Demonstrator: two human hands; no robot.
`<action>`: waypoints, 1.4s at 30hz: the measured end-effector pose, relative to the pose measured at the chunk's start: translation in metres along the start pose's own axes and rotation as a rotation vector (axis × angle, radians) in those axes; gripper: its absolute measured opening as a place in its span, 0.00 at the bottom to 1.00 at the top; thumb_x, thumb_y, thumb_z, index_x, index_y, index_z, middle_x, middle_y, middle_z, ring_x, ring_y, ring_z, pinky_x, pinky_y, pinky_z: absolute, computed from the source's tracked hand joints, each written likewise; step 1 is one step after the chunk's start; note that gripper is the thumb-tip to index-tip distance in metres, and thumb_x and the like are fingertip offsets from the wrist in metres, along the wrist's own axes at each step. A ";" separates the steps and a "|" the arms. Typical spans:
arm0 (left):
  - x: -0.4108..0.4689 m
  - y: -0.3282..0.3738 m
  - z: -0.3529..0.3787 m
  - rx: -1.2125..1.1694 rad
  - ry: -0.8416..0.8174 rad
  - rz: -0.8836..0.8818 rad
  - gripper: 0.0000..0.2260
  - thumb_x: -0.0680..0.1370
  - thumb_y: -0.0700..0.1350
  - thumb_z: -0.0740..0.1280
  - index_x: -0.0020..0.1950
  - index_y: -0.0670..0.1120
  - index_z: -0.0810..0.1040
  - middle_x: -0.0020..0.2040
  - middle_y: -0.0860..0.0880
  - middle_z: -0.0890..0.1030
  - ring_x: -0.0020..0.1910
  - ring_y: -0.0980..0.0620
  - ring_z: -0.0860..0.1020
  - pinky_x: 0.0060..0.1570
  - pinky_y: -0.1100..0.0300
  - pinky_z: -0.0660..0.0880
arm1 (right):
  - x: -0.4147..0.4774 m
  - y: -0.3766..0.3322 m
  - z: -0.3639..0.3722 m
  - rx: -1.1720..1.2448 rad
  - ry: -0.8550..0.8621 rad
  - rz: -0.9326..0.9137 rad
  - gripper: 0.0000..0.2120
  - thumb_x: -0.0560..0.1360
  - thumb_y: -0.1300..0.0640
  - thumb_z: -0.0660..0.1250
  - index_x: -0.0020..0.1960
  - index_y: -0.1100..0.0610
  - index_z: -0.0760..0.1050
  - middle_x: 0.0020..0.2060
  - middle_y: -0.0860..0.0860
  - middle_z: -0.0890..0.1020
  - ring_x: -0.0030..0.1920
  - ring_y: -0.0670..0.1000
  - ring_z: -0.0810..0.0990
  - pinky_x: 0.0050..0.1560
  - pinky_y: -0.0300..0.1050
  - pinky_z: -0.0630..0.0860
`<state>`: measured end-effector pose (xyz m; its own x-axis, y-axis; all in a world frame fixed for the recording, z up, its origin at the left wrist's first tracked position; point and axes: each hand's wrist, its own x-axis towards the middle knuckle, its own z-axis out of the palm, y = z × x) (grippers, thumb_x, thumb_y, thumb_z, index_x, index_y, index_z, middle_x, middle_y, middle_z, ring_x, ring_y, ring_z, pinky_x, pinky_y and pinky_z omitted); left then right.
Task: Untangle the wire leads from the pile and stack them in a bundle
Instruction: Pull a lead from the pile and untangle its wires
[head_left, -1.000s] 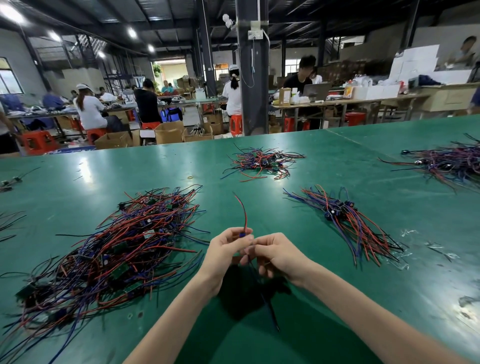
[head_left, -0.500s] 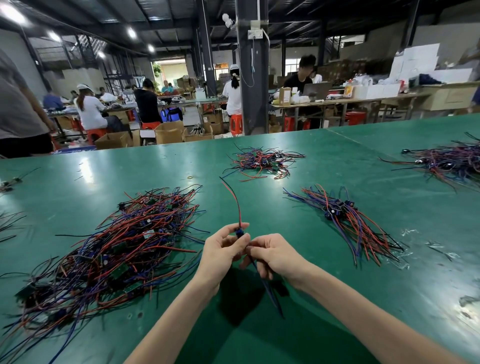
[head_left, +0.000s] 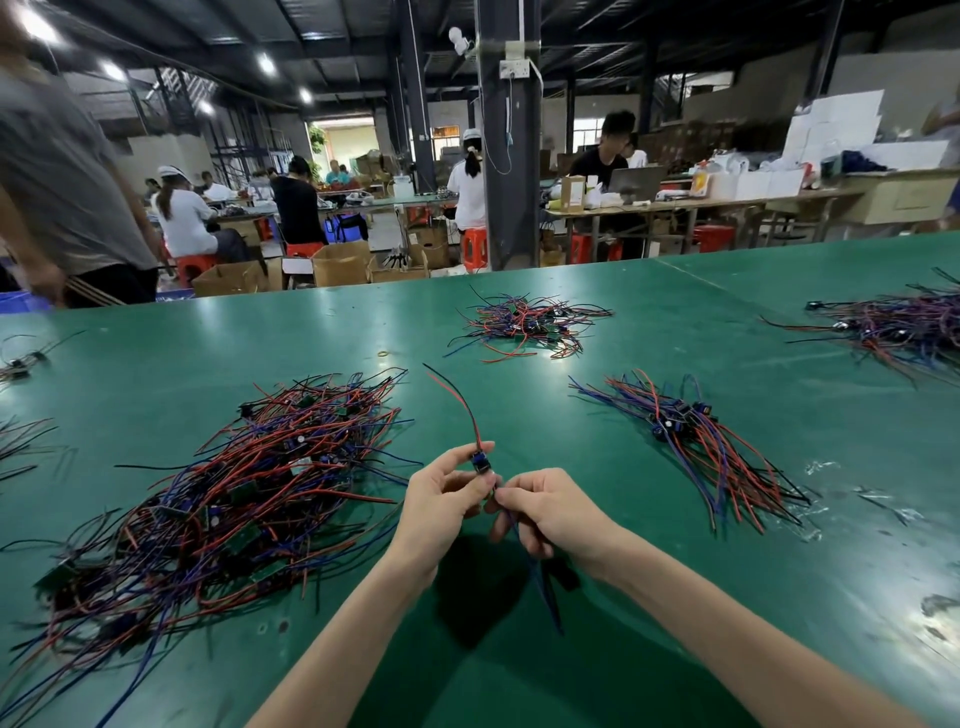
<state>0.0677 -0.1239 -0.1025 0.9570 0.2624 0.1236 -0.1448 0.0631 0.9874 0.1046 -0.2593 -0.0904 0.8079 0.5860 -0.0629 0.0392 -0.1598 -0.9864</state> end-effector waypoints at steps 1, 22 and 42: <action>0.000 -0.001 0.000 0.002 -0.007 -0.004 0.13 0.75 0.34 0.68 0.52 0.51 0.81 0.39 0.45 0.82 0.40 0.46 0.76 0.47 0.54 0.73 | 0.000 0.000 0.000 -0.018 -0.003 0.001 0.11 0.80 0.63 0.58 0.40 0.62 0.74 0.30 0.55 0.81 0.16 0.44 0.66 0.16 0.34 0.59; 0.001 -0.001 -0.001 -0.030 0.035 0.013 0.13 0.73 0.34 0.70 0.53 0.49 0.81 0.36 0.45 0.76 0.36 0.51 0.72 0.39 0.62 0.71 | 0.001 0.002 0.001 0.034 -0.041 0.016 0.11 0.80 0.63 0.58 0.40 0.63 0.74 0.28 0.57 0.81 0.15 0.45 0.63 0.17 0.33 0.56; 0.002 -0.006 0.002 0.132 0.128 0.133 0.12 0.74 0.35 0.71 0.49 0.52 0.81 0.27 0.54 0.72 0.28 0.58 0.68 0.33 0.69 0.68 | 0.006 0.005 -0.005 -0.030 -0.068 0.086 0.11 0.79 0.63 0.58 0.42 0.62 0.75 0.22 0.52 0.78 0.15 0.44 0.61 0.18 0.32 0.55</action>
<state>0.0709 -0.1255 -0.1085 0.8909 0.3804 0.2482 -0.2252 -0.1046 0.9687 0.1123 -0.2604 -0.0949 0.7674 0.6213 -0.1584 -0.0100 -0.2354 -0.9718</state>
